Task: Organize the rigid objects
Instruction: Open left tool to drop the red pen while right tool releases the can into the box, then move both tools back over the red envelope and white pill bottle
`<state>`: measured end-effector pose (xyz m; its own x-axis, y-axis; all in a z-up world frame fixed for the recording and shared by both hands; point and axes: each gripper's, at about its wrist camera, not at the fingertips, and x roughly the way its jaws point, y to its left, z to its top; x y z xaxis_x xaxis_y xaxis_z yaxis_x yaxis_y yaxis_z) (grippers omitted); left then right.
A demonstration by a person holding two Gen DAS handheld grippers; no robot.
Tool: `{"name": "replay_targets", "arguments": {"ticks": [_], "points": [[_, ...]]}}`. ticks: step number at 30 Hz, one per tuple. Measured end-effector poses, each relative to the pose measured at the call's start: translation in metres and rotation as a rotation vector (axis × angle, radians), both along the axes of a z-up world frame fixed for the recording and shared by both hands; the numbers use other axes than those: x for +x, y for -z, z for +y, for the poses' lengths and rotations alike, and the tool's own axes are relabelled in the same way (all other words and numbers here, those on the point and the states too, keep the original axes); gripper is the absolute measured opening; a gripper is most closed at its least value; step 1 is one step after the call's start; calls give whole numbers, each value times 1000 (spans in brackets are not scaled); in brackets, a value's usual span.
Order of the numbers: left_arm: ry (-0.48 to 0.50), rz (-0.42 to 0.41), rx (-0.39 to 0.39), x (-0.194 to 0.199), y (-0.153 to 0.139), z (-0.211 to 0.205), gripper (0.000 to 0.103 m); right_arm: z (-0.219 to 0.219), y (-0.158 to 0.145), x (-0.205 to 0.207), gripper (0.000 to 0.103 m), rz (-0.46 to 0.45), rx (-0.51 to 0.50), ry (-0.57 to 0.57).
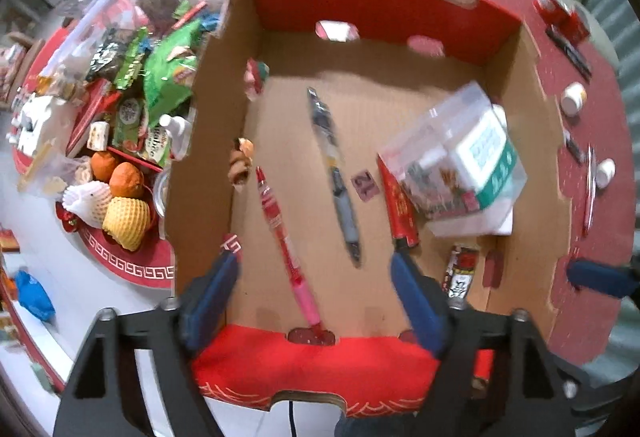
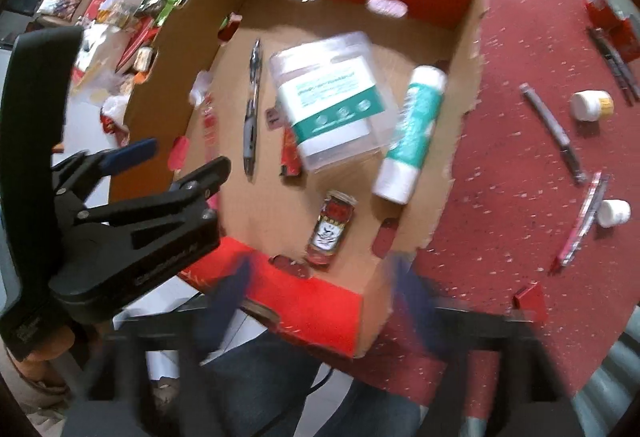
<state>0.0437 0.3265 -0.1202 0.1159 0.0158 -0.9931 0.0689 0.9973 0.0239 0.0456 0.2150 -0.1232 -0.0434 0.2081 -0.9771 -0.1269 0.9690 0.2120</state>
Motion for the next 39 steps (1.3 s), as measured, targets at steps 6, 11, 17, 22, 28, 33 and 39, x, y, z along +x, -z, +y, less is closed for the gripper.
{"name": "replay_targets", "arguments": {"ticks": [6,11,17,22,28,33,39], "points": [[-34,45,-29,11,-2,2,84,-28,-15,-1,86,-36,2,94],[44,53,-73,10,-14,-32,84,-79,-8,-22,103,17,6,245],[248,39,-143,-4,-35,-102,84,-179,22,-82,103,141,23,597],[445,56,-205,-19,-49,-182,84,-255,46,-143,103,242,18,890],[500,156,-158,-27,-28,-263,84,-299,67,-187,103,299,39,965],[307,247,-70,-35,24,-309,84,-332,78,-207,103,319,57,949],[-19,257,-102,-44,59,-334,84,-365,83,-223,103,333,23,856]]}}
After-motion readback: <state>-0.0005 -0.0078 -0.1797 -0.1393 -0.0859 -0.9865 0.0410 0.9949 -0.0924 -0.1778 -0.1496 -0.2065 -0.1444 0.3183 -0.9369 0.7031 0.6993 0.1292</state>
